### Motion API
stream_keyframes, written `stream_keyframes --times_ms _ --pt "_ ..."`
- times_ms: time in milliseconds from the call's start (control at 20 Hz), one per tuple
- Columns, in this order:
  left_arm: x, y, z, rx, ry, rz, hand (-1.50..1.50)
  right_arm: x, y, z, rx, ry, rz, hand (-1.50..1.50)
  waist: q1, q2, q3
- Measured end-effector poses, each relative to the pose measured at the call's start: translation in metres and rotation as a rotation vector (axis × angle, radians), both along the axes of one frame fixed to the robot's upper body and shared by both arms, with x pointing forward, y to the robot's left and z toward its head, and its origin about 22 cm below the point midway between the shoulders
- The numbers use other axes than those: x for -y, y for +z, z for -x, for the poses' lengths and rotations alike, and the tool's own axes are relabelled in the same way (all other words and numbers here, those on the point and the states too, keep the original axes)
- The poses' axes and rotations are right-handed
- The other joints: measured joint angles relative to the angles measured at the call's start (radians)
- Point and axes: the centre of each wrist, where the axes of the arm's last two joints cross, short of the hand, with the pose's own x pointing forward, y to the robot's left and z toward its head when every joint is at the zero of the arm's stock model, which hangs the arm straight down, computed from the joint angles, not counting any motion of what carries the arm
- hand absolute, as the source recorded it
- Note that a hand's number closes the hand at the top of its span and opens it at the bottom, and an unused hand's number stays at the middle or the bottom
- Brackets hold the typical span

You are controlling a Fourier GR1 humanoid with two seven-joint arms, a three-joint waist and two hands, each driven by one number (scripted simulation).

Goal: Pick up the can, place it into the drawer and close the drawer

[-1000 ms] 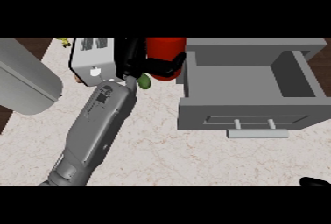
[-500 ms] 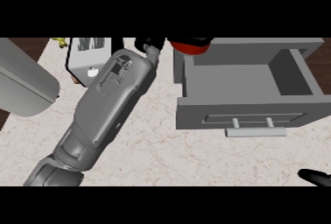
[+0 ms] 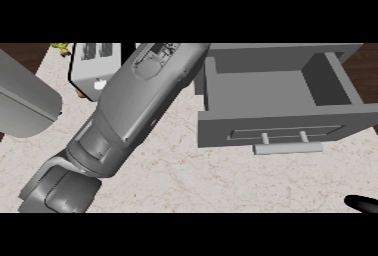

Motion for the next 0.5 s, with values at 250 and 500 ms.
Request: stream_keyframes --times_ms 250,500 --pt "0.008 -0.002 -0.005 -0.014 0.022 -0.032 1.50 -0.002 0.000 -0.003 0.004 0.011 -0.002 -1.50 -0.016 0.004 0.001" --pt "0.016 0.002 -0.007 0.001 0.053 -0.066 1.50 -0.002 0.005 -0.009 0.004 0.024 0.002 -1.50 -0.030 0.009 0.001"
